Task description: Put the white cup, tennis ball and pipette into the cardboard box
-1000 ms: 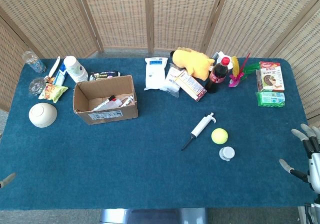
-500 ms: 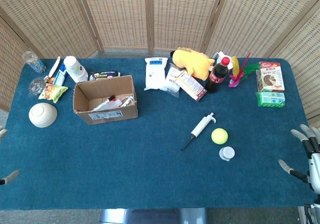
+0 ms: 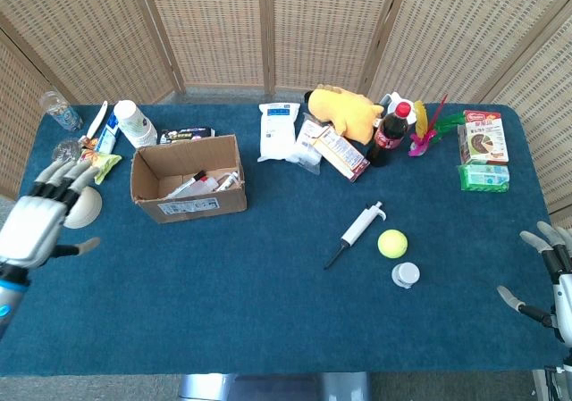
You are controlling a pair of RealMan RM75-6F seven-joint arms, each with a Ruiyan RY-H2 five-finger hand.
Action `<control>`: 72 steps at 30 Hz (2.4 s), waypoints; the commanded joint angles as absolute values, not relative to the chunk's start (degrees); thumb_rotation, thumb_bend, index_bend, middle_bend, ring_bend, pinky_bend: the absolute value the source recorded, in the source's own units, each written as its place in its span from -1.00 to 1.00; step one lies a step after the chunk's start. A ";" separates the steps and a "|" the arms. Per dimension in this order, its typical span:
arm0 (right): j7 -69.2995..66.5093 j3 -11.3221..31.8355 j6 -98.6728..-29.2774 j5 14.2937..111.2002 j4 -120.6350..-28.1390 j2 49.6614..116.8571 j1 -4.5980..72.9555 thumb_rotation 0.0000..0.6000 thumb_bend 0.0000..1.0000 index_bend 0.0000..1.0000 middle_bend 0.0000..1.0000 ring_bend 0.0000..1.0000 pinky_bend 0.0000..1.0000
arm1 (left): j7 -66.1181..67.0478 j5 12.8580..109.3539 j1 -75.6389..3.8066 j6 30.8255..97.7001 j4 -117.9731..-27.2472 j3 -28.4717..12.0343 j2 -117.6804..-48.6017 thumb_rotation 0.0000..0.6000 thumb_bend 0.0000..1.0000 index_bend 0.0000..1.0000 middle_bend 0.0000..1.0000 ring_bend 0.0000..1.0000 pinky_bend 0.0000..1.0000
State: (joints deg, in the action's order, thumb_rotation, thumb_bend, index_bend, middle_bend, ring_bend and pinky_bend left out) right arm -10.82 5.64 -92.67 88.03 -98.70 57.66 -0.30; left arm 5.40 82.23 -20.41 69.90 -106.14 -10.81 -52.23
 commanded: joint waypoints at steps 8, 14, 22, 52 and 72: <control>-14.75 5.54 -92.51 88.24 -98.59 56.60 -0.35 1.00 -0.85 -0.62 -0.91 -1.00 -0.95 | 28.10 59.02 -35.99 56.54 -103.43 -15.04 -66.33 1.00 -0.93 -0.95 -1.00 -1.00 -0.90; -16.73 5.45 -92.33 88.32 -98.36 56.12 -0.36 1.00 -0.85 -0.62 -0.90 -1.00 -0.96 | 38.69 45.99 -42.20 56.71 -101.42 -14.66 -72.51 1.00 -0.93 -0.97 -1.00 -1.00 -0.78; -20.03 5.66 -92.30 87.94 -97.96 55.54 -0.40 1.00 -0.84 -0.62 -0.89 -1.00 -0.95 | 45.18 39.07 -47.15 59.78 -97.07 -13.51 -80.35 1.00 -0.93 -0.73 -0.99 -1.00 -0.46; -26.68 5.68 -92.01 87.96 -96.22 54.75 -0.33 1.00 -0.82 -0.61 -0.88 -1.00 -0.95 | 55.65 46.36 -52.95 74.33 -93.68 -13.28 -90.68 1.00 -0.58 0.46 0.52 0.48 0.90; -28.13 5.75 -91.72 87.62 -96.00 54.54 -0.22 1.00 -0.81 -0.61 -0.88 -1.00 -0.95 | 63.56 43.37 -61.87 74.25 -91.41 -18.80 -101.39 1.00 -0.58 0.46 0.52 0.48 0.90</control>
State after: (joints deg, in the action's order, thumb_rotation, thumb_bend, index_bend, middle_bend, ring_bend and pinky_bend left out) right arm -27.86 5.72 -91.81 87.73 -96.06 54.64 -0.23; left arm 62.76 44.52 -60.34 74.75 -93.54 -18.09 -99.14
